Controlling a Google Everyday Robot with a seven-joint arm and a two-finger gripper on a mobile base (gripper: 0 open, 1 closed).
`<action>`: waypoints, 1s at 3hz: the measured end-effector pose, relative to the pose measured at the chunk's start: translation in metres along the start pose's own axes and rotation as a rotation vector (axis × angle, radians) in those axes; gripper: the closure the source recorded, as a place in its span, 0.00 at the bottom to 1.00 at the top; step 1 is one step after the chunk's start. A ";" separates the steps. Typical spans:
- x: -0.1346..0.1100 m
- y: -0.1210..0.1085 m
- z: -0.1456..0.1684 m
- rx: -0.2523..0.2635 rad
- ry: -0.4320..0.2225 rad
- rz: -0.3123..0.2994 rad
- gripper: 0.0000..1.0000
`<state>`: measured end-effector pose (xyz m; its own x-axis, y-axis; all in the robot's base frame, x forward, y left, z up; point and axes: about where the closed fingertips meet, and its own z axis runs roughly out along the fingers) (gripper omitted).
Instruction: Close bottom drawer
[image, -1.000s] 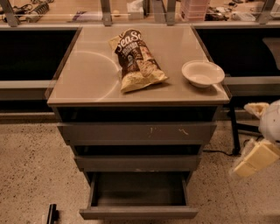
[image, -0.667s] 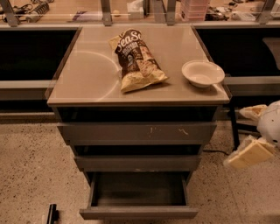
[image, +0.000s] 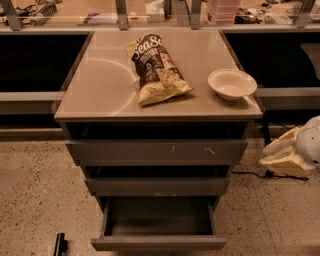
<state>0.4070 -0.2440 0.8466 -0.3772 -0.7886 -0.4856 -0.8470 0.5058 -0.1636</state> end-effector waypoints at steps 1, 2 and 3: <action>0.000 0.000 0.000 0.000 0.000 0.000 0.89; 0.002 0.001 0.001 0.010 0.002 0.011 1.00; 0.037 0.003 0.024 0.030 0.007 0.106 1.00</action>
Offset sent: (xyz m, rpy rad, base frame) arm -0.0023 -0.0036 -0.0071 -0.0009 -0.0050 -0.0356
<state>0.3999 -0.2633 0.8076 -0.4667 -0.7326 -0.4954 -0.7906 0.5967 -0.1377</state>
